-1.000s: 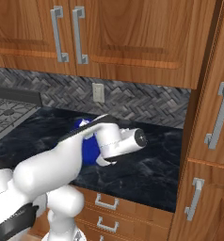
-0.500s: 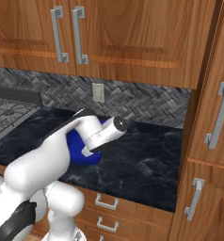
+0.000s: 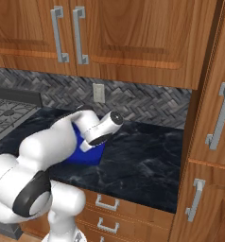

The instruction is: Take out the milk from the fridge and place it on the tray on the counter. Then take the sugar cube near the tray and place it in the tray.

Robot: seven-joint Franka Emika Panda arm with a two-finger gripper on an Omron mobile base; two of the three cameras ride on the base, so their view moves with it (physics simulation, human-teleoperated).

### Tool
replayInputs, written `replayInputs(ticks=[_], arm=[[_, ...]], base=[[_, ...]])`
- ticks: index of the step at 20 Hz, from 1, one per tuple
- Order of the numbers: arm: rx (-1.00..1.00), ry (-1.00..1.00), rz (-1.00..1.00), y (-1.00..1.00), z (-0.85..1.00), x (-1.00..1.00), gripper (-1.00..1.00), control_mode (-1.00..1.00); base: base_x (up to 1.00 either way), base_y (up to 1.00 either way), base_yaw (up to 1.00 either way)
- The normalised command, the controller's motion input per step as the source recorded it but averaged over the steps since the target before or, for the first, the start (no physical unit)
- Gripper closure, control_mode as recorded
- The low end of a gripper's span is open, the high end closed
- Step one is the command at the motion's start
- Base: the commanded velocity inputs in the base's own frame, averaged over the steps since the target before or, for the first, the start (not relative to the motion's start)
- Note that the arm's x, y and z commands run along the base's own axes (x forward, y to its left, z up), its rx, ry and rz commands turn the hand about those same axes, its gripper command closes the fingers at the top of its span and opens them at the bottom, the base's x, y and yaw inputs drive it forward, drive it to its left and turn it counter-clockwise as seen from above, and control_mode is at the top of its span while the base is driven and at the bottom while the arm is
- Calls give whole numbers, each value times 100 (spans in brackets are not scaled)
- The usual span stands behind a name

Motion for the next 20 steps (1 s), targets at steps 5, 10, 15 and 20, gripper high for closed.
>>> replayInputs(ticks=[5, 10, 15, 20], arm=[[2, 3, 1, 16, -30, 37, 100, -100], [2, 5, 0, 16, -34, 31, 100, -100], [0, 2, 0, 22, -30, 2, 100, -100], [0, 0, 0, 11, -28, 0, 100, -100]], base=[[0, 0, 0], [0, 0, 0], [0, 0, 0], [0, 0, 0]])
